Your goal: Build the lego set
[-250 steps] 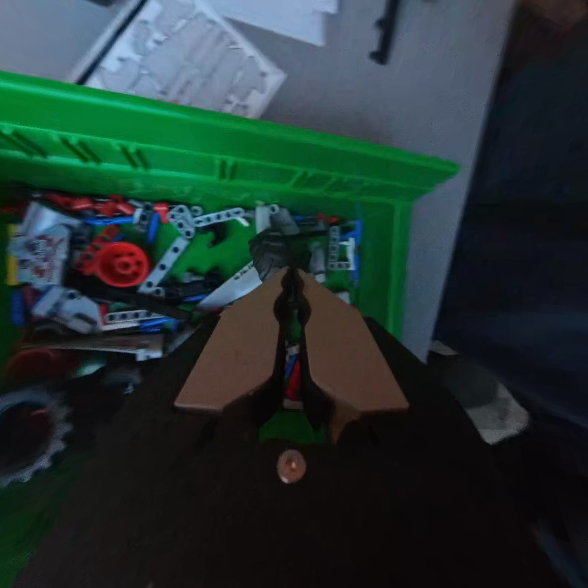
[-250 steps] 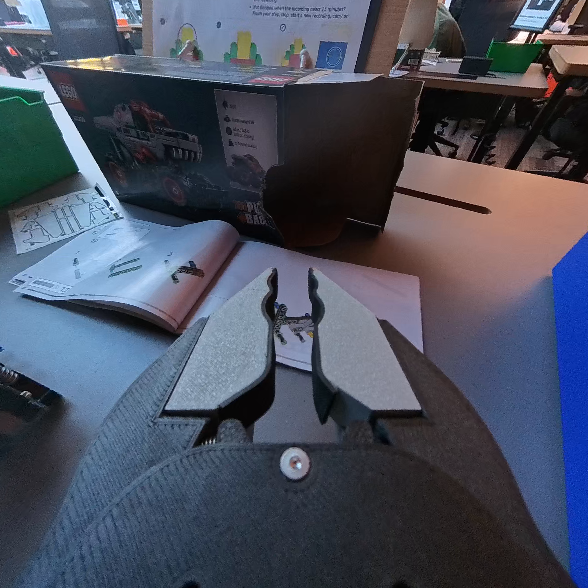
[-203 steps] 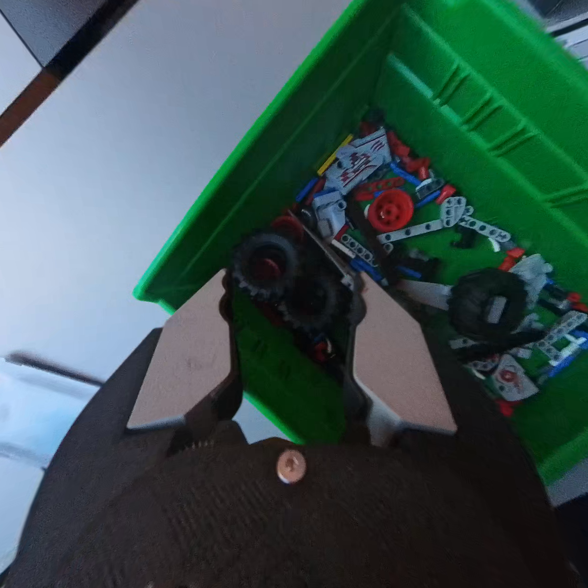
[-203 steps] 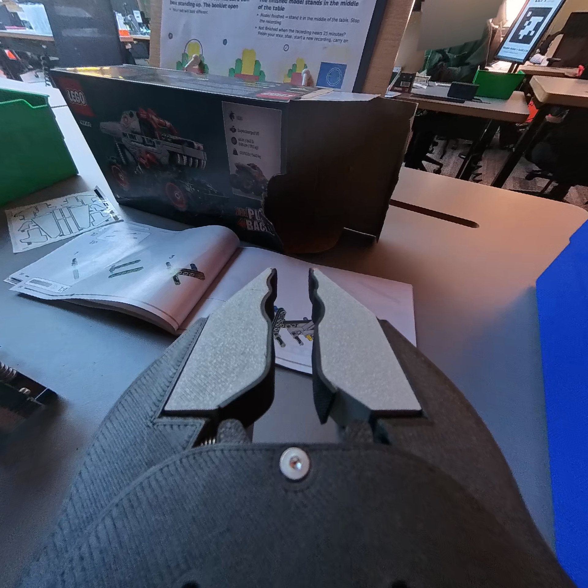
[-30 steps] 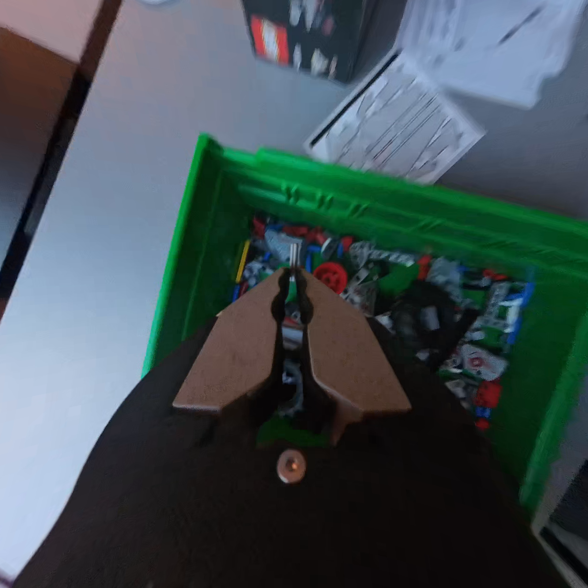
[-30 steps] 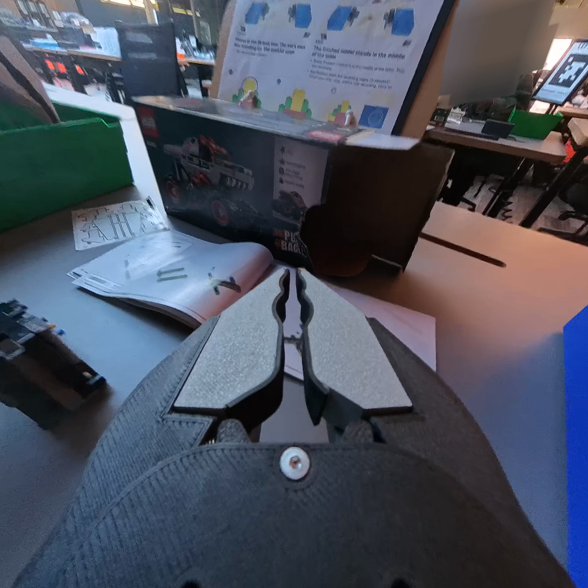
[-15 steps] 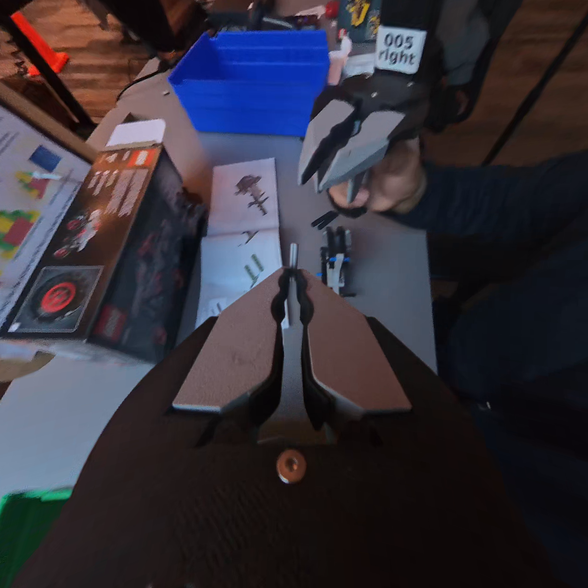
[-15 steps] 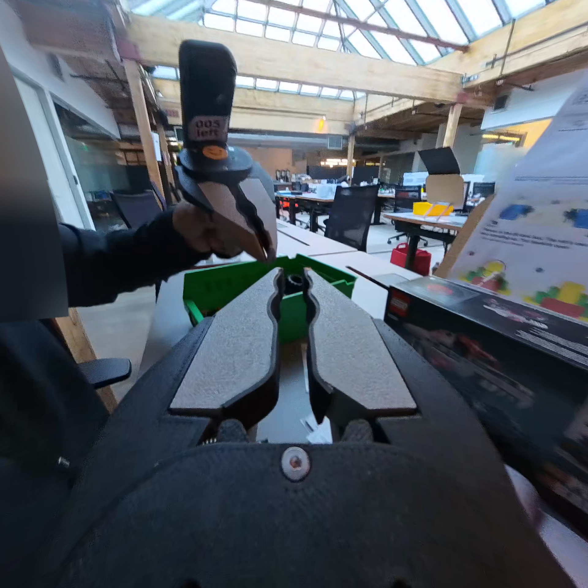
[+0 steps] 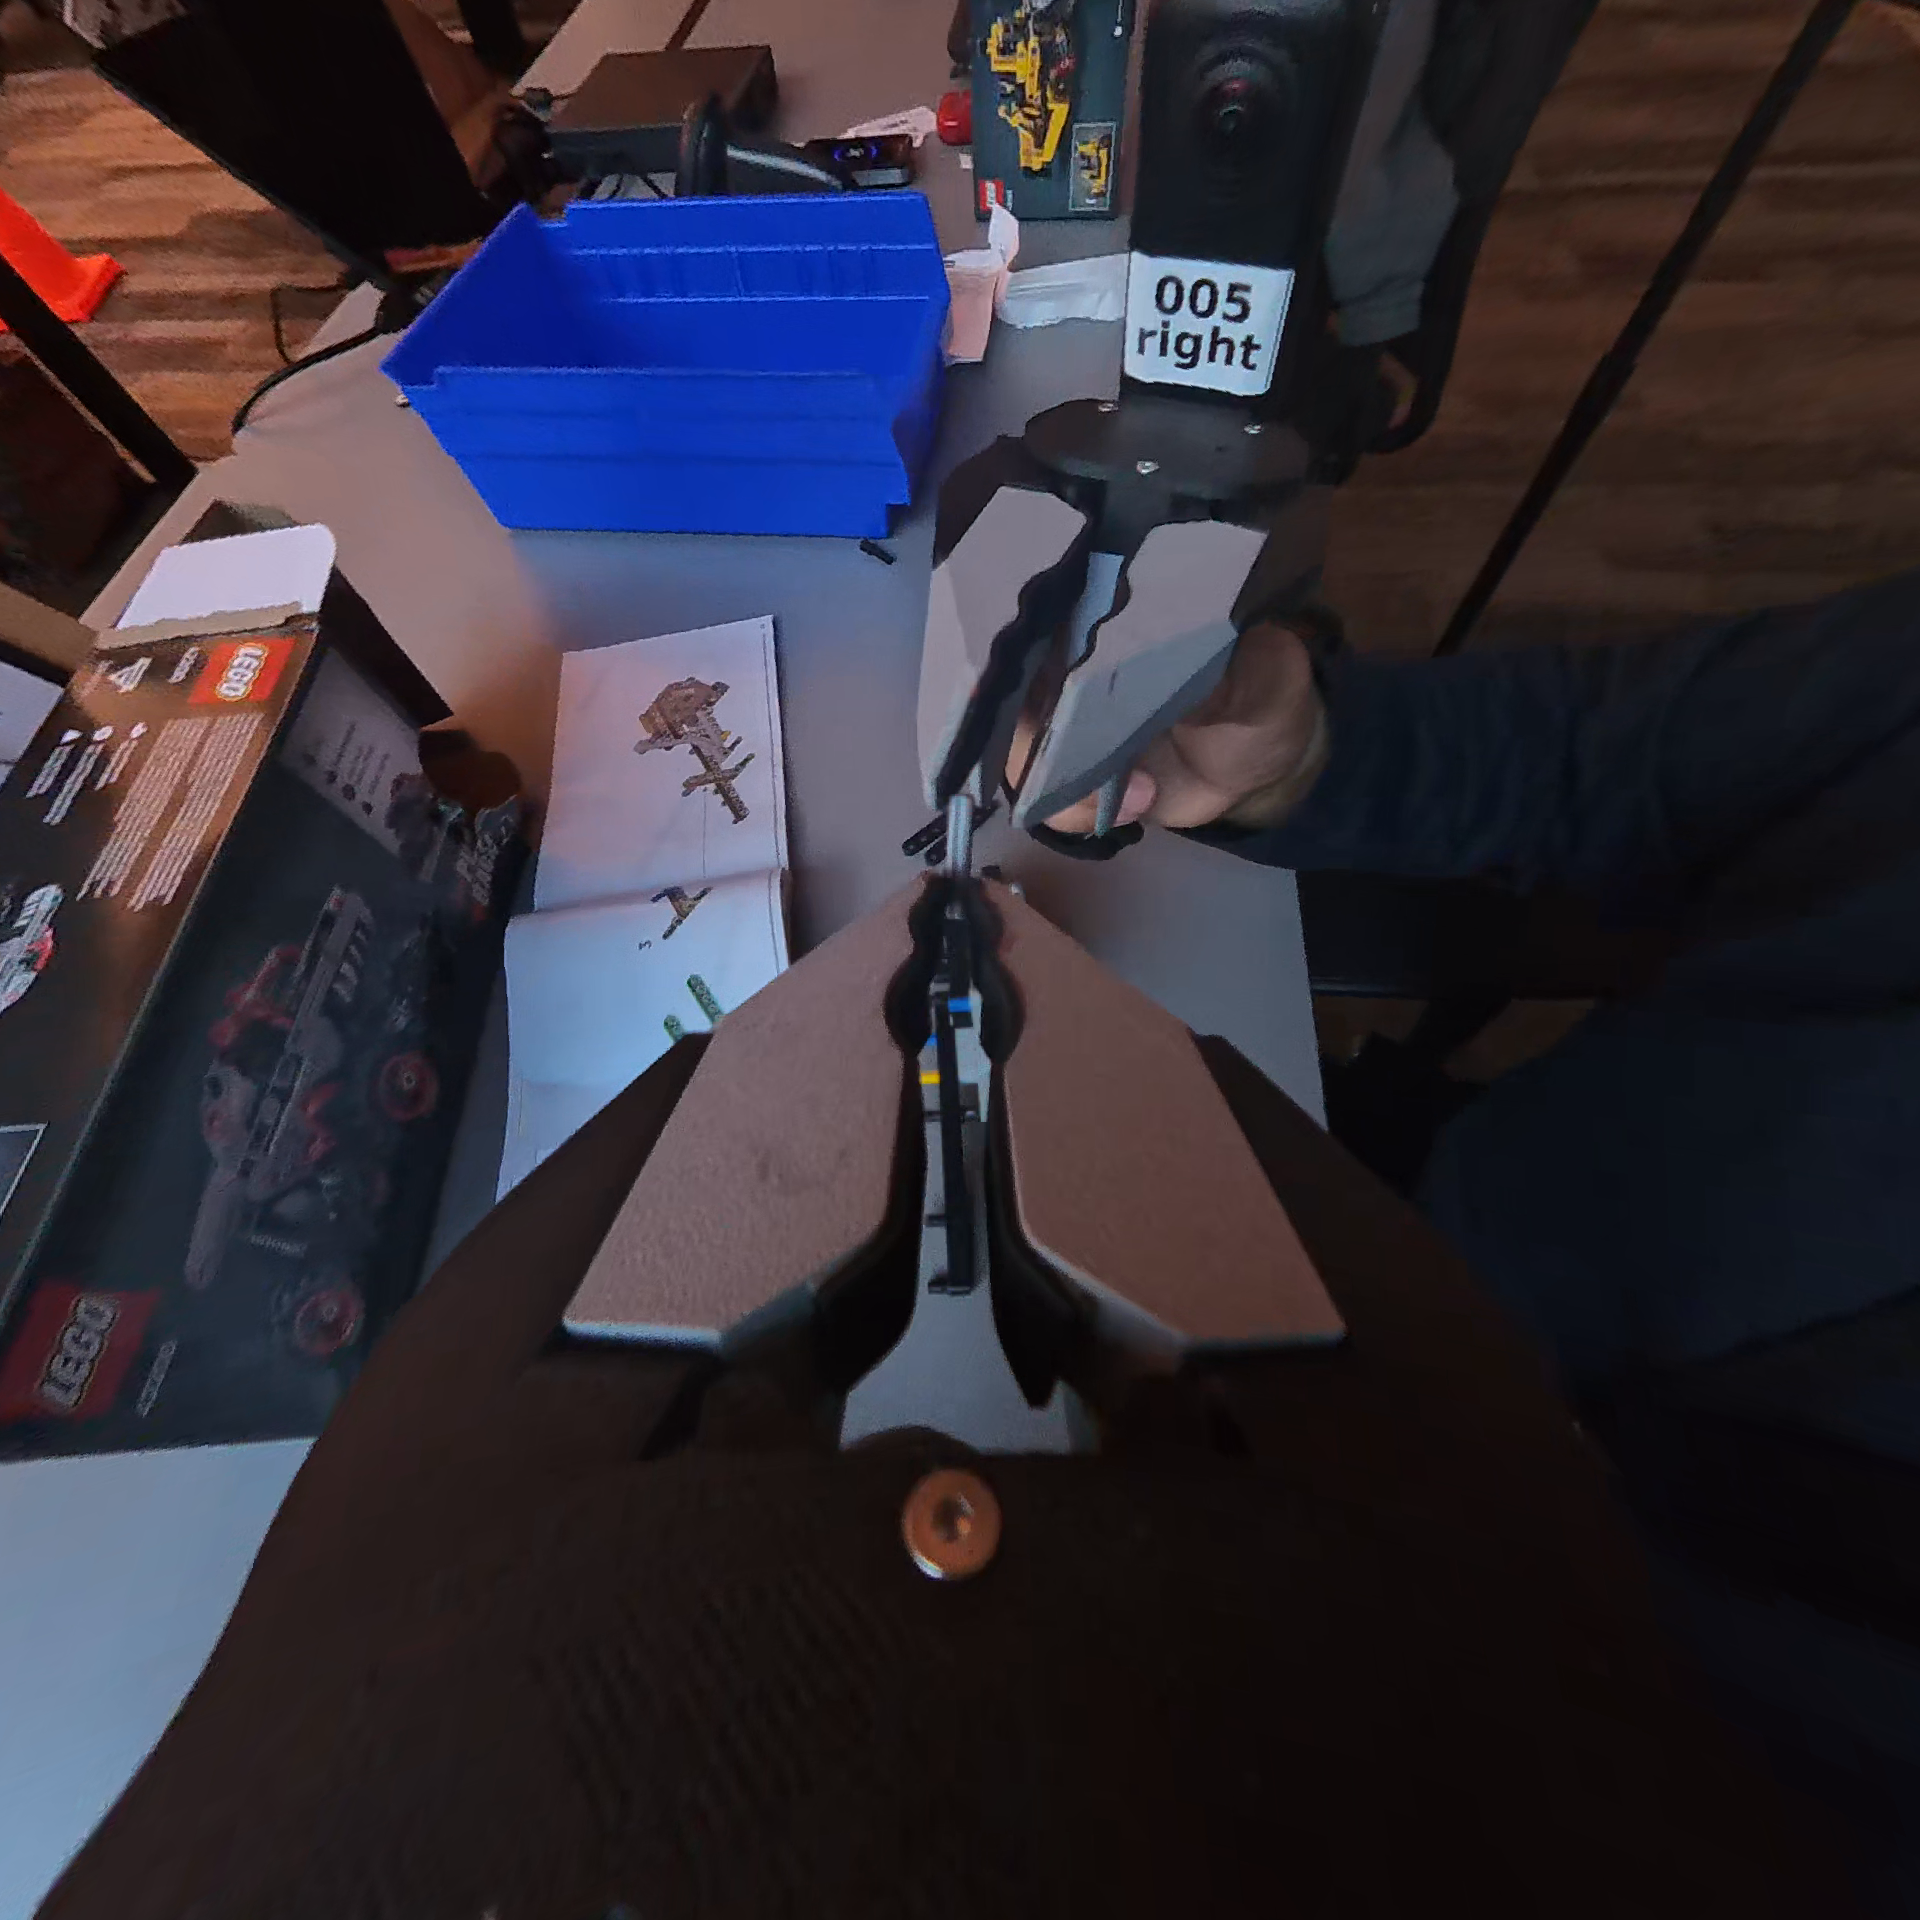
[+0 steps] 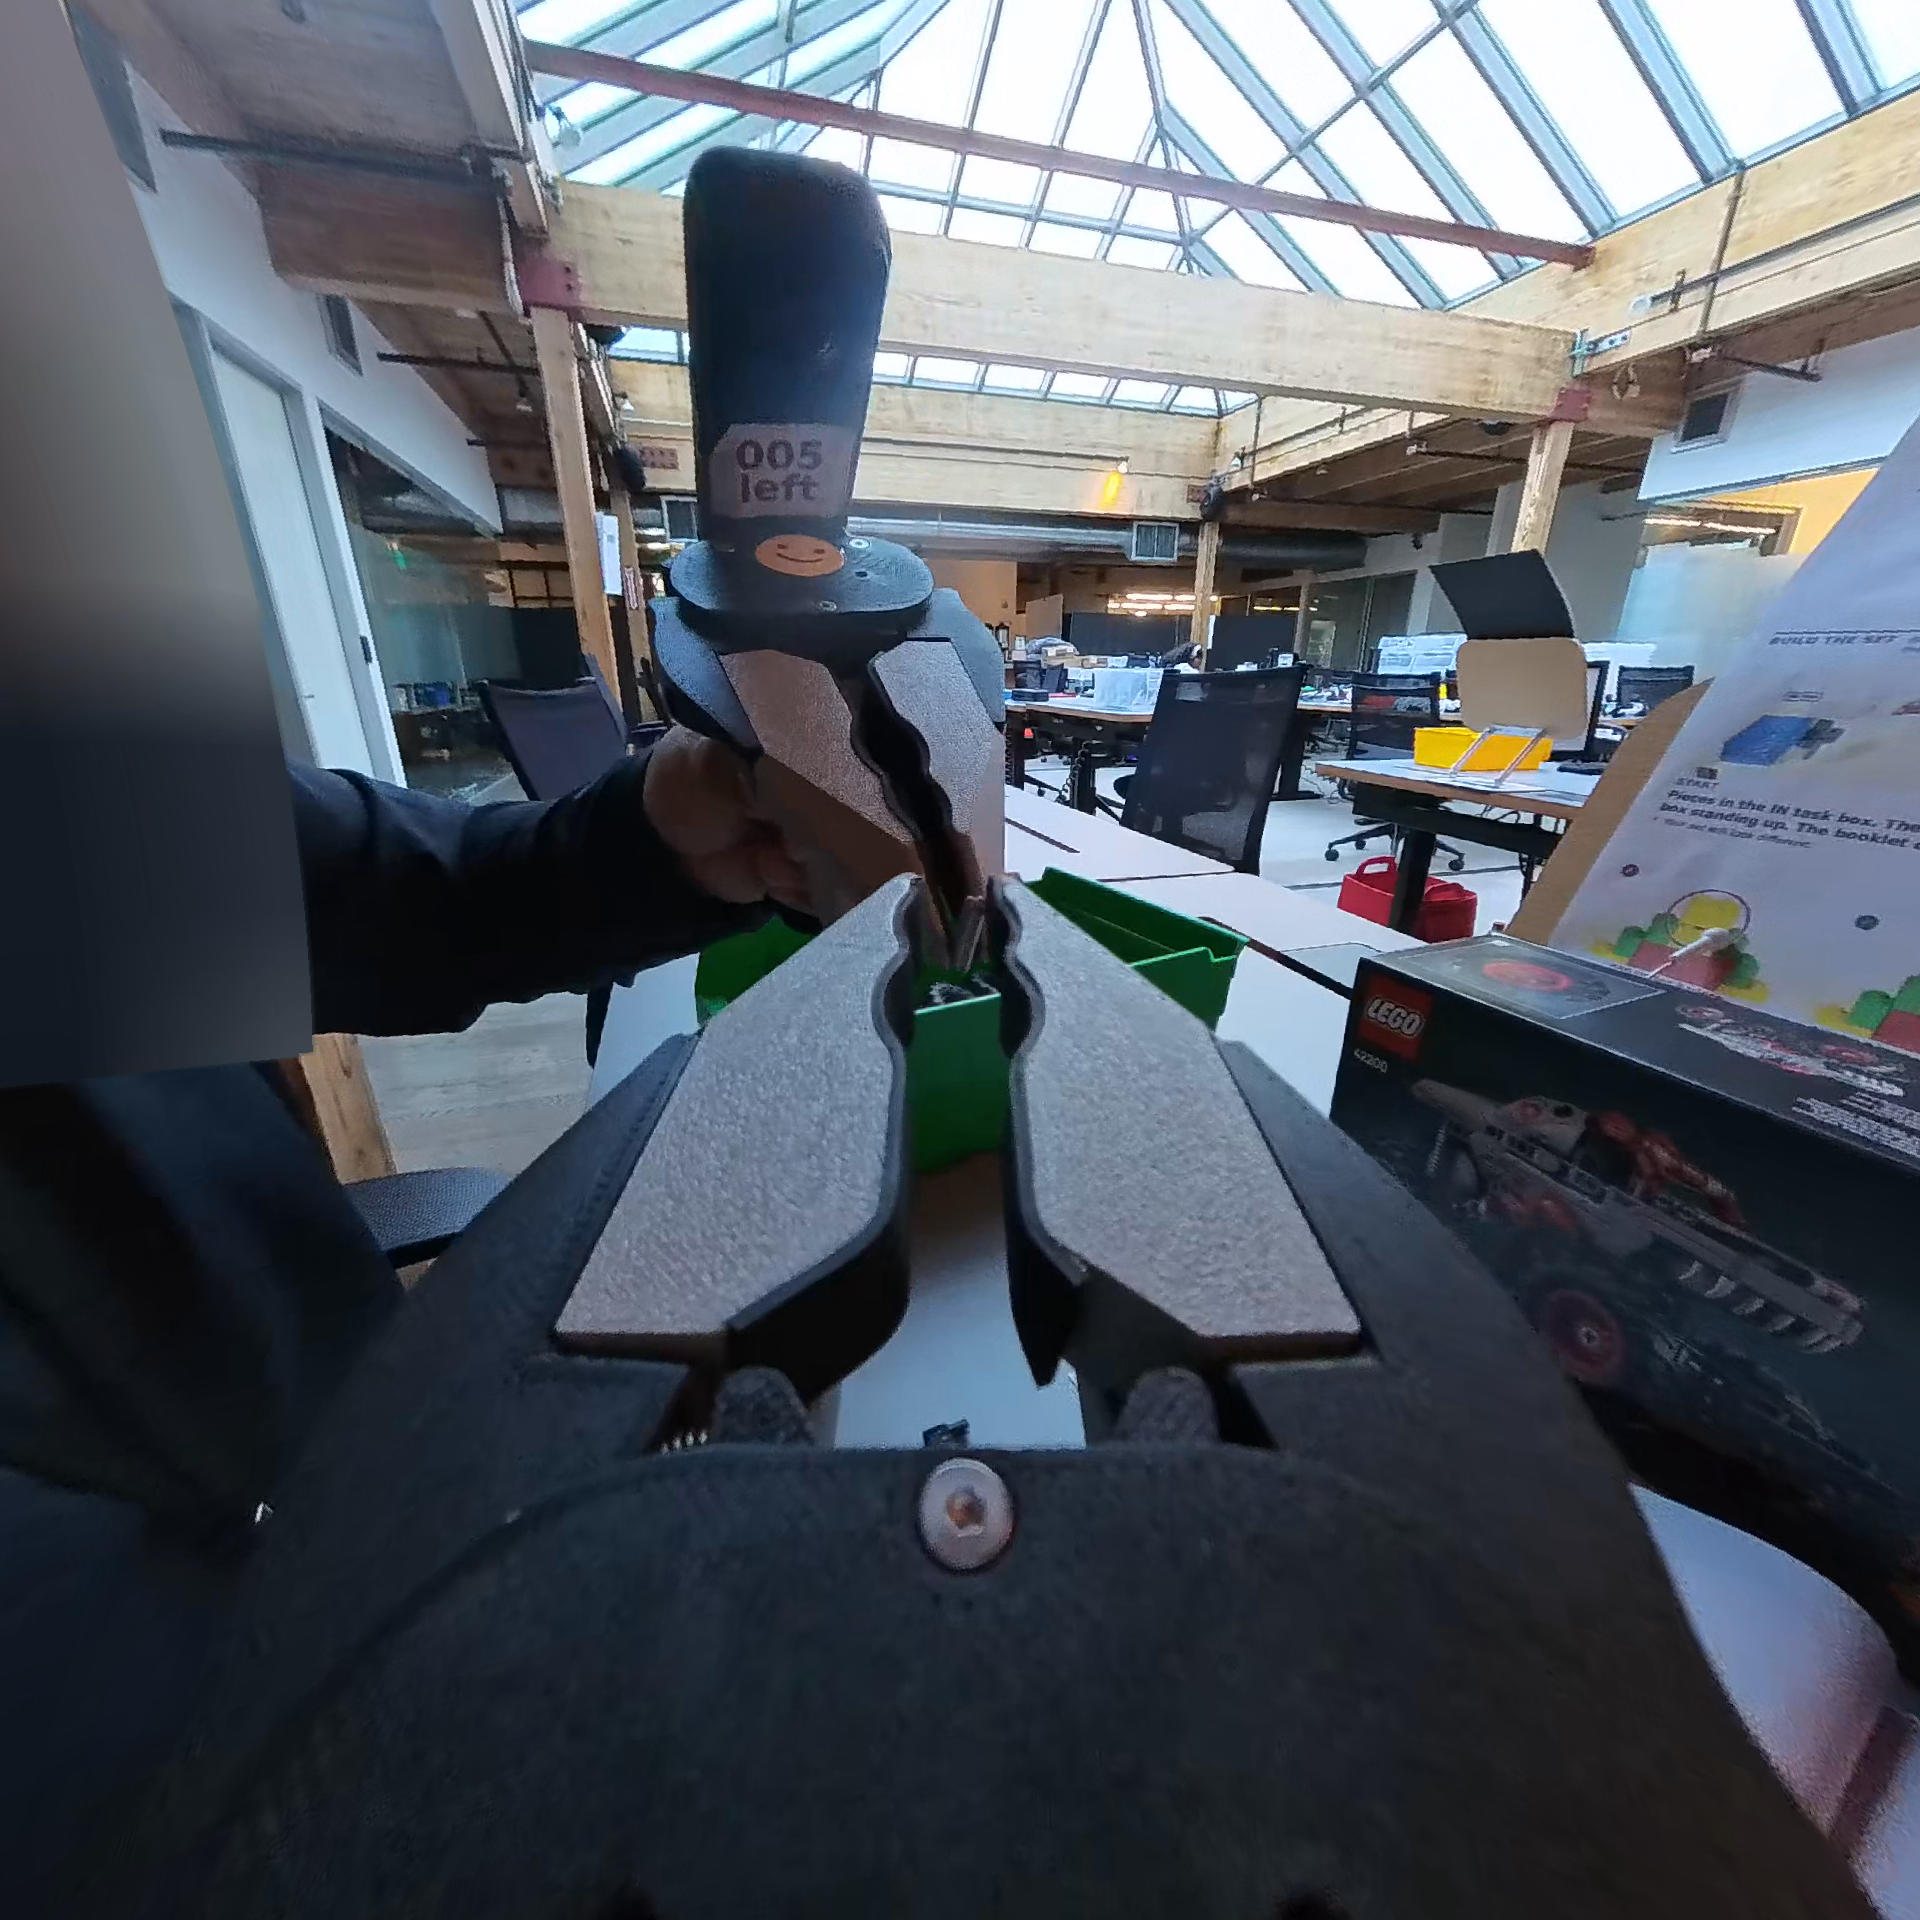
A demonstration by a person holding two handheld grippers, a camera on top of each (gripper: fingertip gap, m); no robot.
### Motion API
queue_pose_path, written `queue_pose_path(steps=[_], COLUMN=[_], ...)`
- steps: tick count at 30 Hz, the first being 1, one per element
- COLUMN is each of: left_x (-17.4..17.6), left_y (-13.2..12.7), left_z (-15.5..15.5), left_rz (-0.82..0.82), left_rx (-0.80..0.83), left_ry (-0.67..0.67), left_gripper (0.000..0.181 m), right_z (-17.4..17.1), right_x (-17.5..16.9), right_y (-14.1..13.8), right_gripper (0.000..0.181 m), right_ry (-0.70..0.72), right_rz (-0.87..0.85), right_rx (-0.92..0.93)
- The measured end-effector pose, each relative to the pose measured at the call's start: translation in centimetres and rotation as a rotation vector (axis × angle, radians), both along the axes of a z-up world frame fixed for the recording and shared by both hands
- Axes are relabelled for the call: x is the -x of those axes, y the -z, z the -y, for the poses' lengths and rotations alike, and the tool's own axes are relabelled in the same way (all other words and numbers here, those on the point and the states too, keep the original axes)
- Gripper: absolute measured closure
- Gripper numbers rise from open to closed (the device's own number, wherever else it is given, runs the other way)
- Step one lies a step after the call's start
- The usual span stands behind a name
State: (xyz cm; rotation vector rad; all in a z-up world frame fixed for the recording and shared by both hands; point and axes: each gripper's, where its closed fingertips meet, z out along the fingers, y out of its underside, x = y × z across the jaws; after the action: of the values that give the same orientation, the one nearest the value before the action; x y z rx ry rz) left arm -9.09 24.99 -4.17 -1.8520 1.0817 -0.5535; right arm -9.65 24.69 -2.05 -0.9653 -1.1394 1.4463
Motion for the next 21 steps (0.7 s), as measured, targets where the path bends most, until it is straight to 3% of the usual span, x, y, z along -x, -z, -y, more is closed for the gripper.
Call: queue_pose_path(steps=[10,14,16,19,21], left_x=[-1.9,0.1,2.7,8.3,11.4], left_y=[-0.2,0.9,1.7,2.0,2.7], left_z=[-0.3,-0.2,0.6,1.2,2.3], left_rz=[0.045,-0.013,-0.082,-0.176,-0.205], left_rx=[-0.019,-0.030,-0.029,-0.120,-0.079], left_ry=[0.032,-0.015,-0.058,-0.191,-0.237], left_gripper=[0.180,0.177,0.172,0.178,0.178], right_z=[-0.4,-2.5,-5.3,-9.7,-11.1], right_x=[-1.4,-3.6,-6.1,-10.2,-12.1], right_y=[0.3,1.6,3.8,9.9,13.6], right_gripper=[0.181,0.181,0.180,0.180,0.180], right_ry=[-0.003,0.057,0.193,0.377,0.417], right_rz=[0.011,0.070,0.181,0.493,0.652], right_rx=[0.036,0.094,0.085,0.132,0.216])
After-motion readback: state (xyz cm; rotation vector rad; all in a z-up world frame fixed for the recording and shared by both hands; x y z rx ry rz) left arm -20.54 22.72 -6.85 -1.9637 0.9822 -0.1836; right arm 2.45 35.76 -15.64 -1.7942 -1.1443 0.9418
